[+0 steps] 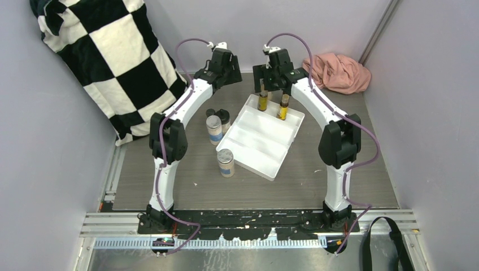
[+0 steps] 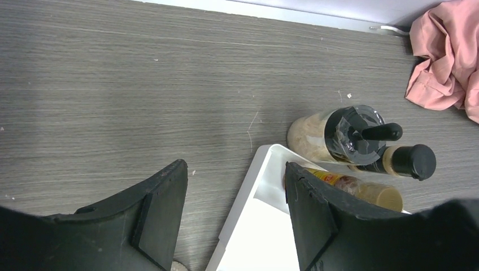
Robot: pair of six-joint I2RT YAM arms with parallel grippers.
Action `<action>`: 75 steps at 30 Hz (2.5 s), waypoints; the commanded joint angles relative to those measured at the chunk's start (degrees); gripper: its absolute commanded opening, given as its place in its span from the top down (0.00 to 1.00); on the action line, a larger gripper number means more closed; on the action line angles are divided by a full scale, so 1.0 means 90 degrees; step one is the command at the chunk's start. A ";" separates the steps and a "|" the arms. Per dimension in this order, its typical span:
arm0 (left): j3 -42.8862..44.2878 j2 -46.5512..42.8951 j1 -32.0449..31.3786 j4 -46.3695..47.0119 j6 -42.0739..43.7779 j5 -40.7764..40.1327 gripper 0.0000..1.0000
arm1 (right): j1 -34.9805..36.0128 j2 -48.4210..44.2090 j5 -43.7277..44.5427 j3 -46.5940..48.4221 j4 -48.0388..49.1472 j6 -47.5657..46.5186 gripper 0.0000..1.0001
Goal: Organize the condiment bottles
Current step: Pick up the bottle from the storage box.
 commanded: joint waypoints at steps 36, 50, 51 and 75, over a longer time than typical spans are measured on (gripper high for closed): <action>-0.0318 -0.0523 0.0182 0.0823 -0.0234 0.0242 0.35 | 0.0001 0.0908 0.0108 0.0953 0.0072 -0.0194 0.64; -0.0484 -0.0601 0.0176 0.1042 0.0040 0.0797 0.23 | -0.0021 0.0595 0.0327 0.0708 0.0279 -0.0149 0.99; -0.0507 -0.0623 0.0183 0.1061 0.0135 0.0870 0.23 | -0.0020 0.0558 0.0342 0.0708 0.0287 -0.0154 0.99; -0.1625 -0.1013 0.0174 0.2266 0.0990 0.2120 0.03 | -0.0082 -0.0313 0.0678 0.0873 0.0181 -0.0250 0.99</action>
